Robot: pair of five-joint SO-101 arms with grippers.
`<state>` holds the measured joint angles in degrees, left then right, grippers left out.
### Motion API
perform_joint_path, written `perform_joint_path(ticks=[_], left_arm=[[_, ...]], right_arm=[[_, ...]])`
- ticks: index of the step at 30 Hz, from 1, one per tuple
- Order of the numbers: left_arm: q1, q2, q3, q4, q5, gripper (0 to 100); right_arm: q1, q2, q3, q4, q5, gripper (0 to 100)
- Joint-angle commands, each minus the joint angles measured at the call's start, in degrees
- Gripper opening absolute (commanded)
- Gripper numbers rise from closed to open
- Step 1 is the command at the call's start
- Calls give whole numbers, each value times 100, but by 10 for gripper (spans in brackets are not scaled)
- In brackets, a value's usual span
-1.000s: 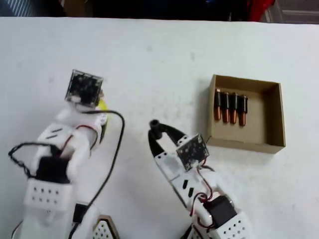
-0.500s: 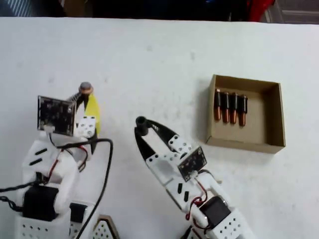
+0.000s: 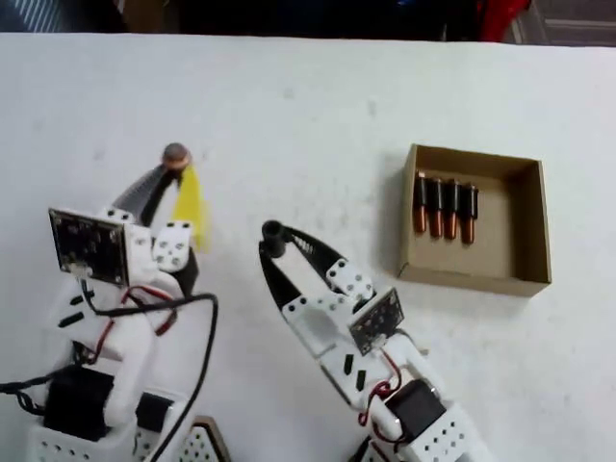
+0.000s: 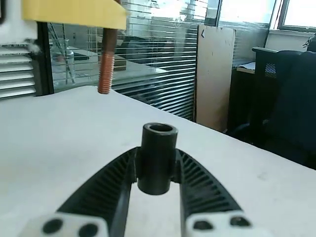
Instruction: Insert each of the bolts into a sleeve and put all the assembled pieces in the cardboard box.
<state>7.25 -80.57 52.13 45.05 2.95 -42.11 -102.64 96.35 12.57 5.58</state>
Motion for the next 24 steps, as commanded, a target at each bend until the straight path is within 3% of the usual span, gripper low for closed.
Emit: perform_joint_path(ticks=[1, 6, 14, 24], left_arm=[[470, -92, -79, -756, 255, 21], [734, -84, -53, -1301, 457, 21], [1429, -75, 18, -1336, 1116, 21], [1552, -92, 519, -1354, 1248, 22]], right_arm=[[-48, -40, 44, 22, -53, 17], [-48, -40, 44, 136, -53, 17], [-40, -40, 44, 321, -44, 17], [-13, -48, 44, 312, 0, 17]])
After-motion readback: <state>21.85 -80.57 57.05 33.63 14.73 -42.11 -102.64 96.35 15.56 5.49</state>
